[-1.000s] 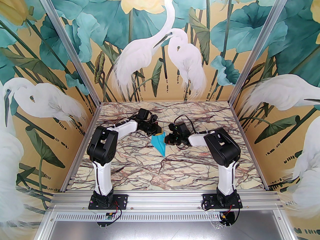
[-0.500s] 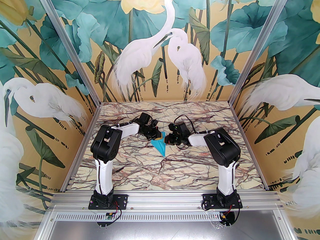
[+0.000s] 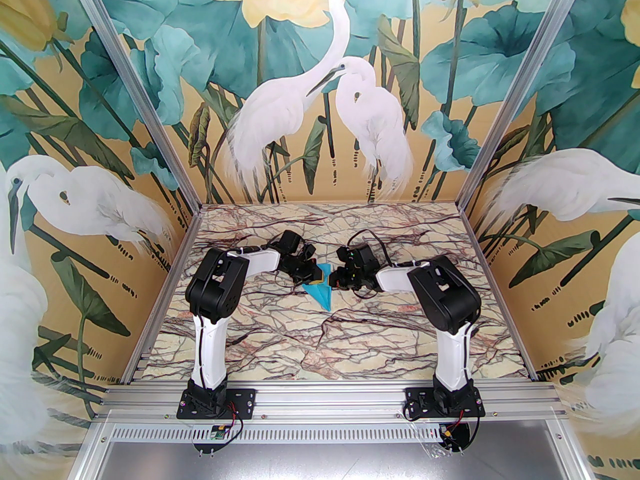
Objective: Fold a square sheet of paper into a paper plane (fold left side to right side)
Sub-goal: Fourth fold the wing at the center of the table.
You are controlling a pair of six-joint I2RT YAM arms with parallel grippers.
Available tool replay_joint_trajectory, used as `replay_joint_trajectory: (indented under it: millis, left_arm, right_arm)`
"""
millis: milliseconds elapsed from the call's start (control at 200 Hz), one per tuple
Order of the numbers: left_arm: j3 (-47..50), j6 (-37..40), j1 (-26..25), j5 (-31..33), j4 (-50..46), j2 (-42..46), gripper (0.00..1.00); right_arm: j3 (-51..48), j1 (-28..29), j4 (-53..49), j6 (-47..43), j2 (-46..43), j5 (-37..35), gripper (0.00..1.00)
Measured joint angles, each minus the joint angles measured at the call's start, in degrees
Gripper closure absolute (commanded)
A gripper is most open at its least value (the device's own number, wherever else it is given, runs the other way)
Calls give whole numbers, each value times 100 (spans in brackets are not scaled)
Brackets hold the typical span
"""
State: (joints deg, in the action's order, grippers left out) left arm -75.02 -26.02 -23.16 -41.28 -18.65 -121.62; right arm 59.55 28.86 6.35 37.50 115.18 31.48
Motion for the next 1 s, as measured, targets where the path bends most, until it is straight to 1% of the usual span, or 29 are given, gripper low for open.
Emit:
replay_joint_trajectory:
  millis: [80, 180, 250, 335, 390, 480, 560, 660, 755, 890, 1000]
  left_arm:
    - [83, 15, 2, -4, 122, 24, 100]
    - [173, 15, 4, -9, 254, 52, 100]
    - [216, 17, 7, -13, 317, 68, 100]
    - [251, 17, 4, -13, 372, 85, 100]
    - [256, 17, 4, -11, 380, 87, 100]
    - [256, 17, 4, -11, 385, 87, 100]
    - [256, 17, 4, -11, 385, 87, 100]
    - [256, 15, 4, -11, 385, 87, 100]
    - [256, 15, 4, -11, 387, 87, 100]
    - [256, 17, 4, -13, 387, 90, 100]
    - [256, 20, 4, -11, 385, 90, 100]
  right_arm:
    - [72, 17, -101, 2, -13, 22, 78]
    - [105, 22, -378, -7, -162, -129, 68]
    - [105, -28, -651, -24, -363, -251, 66]
    - [103, -66, -918, -50, -717, -343, 68]
    - [68, -90, -988, -68, -981, -321, 74]
    - [-74, -46, -977, -92, -1421, -133, 79]
    - [-203, 114, -935, -76, -1635, 129, 82]
    - [-313, 415, -804, 33, -1561, 444, 82]
    - [-356, 638, -717, 140, -1274, 632, 82]
    - [-358, 654, -621, 240, -857, 702, 82]
    - [-358, 632, -619, 258, -691, 697, 82]
